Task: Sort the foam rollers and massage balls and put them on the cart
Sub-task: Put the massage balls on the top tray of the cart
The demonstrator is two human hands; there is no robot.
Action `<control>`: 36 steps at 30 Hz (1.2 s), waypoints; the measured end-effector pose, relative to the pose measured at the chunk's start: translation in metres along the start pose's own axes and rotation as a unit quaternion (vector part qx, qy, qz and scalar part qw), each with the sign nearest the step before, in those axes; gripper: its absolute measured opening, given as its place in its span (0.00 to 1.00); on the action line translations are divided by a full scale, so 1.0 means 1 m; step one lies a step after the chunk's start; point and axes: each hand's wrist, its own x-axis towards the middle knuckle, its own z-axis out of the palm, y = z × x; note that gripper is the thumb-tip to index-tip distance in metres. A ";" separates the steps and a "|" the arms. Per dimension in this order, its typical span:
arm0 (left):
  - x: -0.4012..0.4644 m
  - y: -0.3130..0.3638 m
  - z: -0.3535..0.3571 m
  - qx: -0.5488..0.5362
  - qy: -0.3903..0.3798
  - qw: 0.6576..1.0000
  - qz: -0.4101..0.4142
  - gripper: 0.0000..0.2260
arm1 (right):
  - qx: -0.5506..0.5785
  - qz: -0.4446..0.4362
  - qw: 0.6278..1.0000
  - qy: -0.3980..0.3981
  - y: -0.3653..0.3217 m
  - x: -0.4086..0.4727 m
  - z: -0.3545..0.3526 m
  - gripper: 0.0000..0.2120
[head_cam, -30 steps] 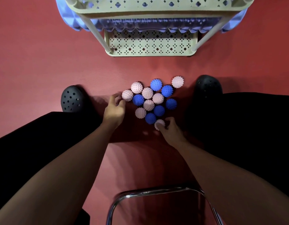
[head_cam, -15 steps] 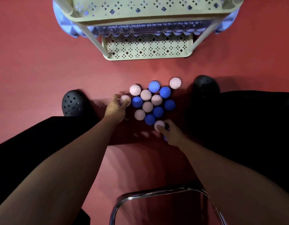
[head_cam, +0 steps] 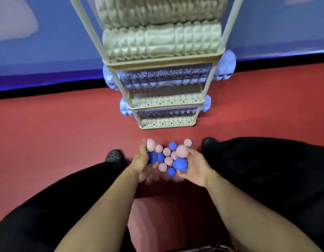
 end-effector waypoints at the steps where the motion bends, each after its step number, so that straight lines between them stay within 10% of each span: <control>1: -0.020 0.013 0.003 -0.017 -0.006 1.000 0.012 0.18 | 0.005 -0.018 1.000 -0.014 -0.009 -0.015 0.012 0.13; 11: -0.226 0.155 0.039 -0.113 -0.198 0.951 0.207 0.20 | -0.023 -0.256 0.953 -0.158 -0.101 -0.189 0.156 0.10; 20: -0.364 0.253 0.063 -0.044 -0.158 0.912 0.375 0.22 | -0.188 -0.445 0.851 -0.207 -0.169 -0.341 0.253 0.11; 24: -0.408 0.302 0.074 0.088 -0.061 0.850 0.516 0.19 | -0.316 -0.565 0.749 -0.138 -0.211 -0.390 0.289 0.12; 29: -0.446 0.396 0.095 0.193 0.080 0.685 0.698 0.18 | -0.453 -0.678 0.579 0.007 -0.293 -0.436 0.343 0.19; 36: -0.439 0.523 0.130 0.458 0.271 0.557 0.637 0.26 | -0.603 -0.669 0.391 0.190 -0.388 -0.431 0.393 0.22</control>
